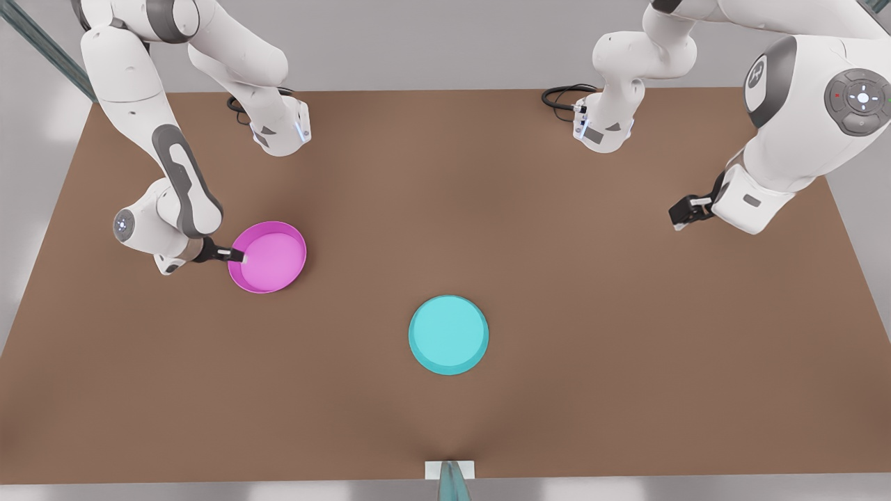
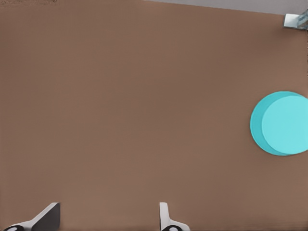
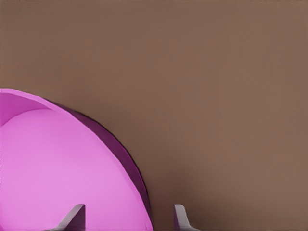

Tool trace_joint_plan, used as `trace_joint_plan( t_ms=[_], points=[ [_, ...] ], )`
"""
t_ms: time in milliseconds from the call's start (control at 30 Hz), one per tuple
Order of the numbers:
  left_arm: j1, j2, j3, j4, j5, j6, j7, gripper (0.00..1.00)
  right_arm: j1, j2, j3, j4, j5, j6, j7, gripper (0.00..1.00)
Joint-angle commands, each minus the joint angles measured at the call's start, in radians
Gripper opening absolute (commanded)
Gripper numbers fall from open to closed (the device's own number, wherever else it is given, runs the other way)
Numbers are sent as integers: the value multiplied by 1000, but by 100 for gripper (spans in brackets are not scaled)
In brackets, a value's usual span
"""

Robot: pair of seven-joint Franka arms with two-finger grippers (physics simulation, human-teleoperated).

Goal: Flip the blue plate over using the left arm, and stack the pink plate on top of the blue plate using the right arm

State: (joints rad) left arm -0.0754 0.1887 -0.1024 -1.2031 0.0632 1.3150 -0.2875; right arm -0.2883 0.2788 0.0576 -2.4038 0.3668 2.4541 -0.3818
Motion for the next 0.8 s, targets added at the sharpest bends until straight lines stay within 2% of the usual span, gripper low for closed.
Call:
trace_joint_plan(
  t_ms=[0, 33, 100, 500, 567, 633, 767],
  points=[
    [0, 0, 0, 0, -2, 0, 205, 100, 0, 5, 1, 3, -2, 6, -46, 38],
    [2, 2, 1, 0, -6, 0, 205, 100, 0, 13, 1, 8, -2, 5, -45, 29],
    [0, 3, 1, 0, -8, 1, 205, 100, -6, 14, 1, 15, -3, -4, -46, 21],
    [0, 5, 1, 0, -8, 1, 205, 100, -20, 3, 4, 180, 113, -310, -200, 21],
    [0, 5, 0, 0, -8, 1, 205, 100, -8, 2, 36, 210, 127, -317, -195, 21],
    [0, 6, 1, 0, -8, 1, 205, 100, 35, 16, 79, 265, 136, -320, -174, 21],
    [2, 6, 1, 2, -8, 4, 206, 100, 231, 89, 79, 391, 210, -285, 44, 21]
  ],
)
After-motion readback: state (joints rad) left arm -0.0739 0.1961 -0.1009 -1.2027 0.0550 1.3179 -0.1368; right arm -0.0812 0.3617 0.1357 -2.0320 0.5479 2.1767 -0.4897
